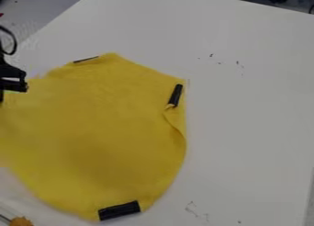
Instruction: Fold the cloth from bottom left to top right
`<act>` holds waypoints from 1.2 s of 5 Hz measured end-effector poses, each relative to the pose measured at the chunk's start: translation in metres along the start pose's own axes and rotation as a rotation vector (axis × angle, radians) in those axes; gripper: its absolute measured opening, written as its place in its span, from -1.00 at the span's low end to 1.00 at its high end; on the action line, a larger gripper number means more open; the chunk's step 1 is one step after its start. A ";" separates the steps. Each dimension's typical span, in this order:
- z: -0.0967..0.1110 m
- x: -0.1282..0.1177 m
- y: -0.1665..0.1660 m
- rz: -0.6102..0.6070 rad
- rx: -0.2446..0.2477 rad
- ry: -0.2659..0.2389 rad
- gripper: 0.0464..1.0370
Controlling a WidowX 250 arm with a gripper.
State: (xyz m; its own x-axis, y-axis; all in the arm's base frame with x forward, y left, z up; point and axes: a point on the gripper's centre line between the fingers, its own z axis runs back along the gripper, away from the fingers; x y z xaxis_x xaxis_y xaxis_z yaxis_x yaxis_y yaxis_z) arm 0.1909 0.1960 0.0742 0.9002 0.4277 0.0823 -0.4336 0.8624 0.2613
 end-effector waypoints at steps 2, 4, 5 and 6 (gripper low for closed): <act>0.020 0.023 -0.064 -0.146 -0.001 -0.016 -0.98; -0.003 0.052 -0.132 -0.283 -0.153 -0.006 -0.98; -0.017 0.056 -0.149 -0.274 -0.221 0.006 -0.98; -0.020 0.060 -0.159 -0.279 -0.265 -0.009 -0.93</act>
State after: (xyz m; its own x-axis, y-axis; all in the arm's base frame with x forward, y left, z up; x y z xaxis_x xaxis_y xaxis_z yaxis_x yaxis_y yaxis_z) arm 0.3136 0.0897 0.0188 0.9849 0.1650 0.0522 -0.1661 0.9860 0.0171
